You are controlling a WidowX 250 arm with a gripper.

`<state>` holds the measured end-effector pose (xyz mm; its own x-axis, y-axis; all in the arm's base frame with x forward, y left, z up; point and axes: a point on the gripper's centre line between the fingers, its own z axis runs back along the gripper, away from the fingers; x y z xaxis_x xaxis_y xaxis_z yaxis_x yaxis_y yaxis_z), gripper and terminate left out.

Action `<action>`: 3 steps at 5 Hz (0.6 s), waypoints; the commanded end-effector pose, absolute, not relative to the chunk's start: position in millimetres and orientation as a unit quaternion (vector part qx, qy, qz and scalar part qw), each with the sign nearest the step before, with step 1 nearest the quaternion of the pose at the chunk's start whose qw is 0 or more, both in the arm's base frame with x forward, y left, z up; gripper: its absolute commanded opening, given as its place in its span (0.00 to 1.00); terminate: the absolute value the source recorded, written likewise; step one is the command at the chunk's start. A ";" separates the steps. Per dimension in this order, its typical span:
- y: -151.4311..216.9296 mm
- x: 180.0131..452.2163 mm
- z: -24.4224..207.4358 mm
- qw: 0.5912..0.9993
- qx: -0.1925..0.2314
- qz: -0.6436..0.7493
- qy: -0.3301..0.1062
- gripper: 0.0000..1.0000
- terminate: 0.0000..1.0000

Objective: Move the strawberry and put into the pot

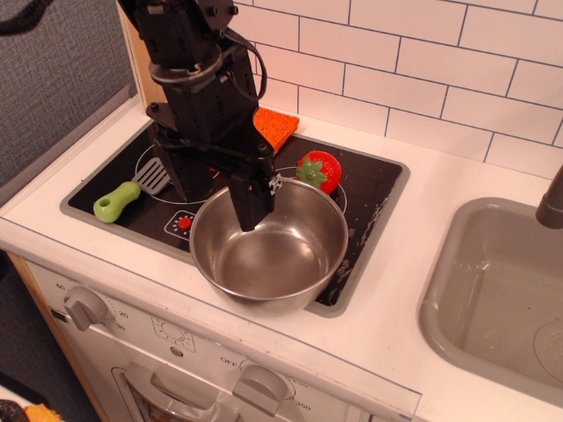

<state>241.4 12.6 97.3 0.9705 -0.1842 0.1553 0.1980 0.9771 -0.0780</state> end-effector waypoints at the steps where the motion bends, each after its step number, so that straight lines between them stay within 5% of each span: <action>1: 12.6 241.4 97.3 0.992 -0.047 -0.096 -0.074 1.00 0.00; 3: 2.7 306.4 112.5 0.992 -0.046 -0.073 -0.093 1.00 0.00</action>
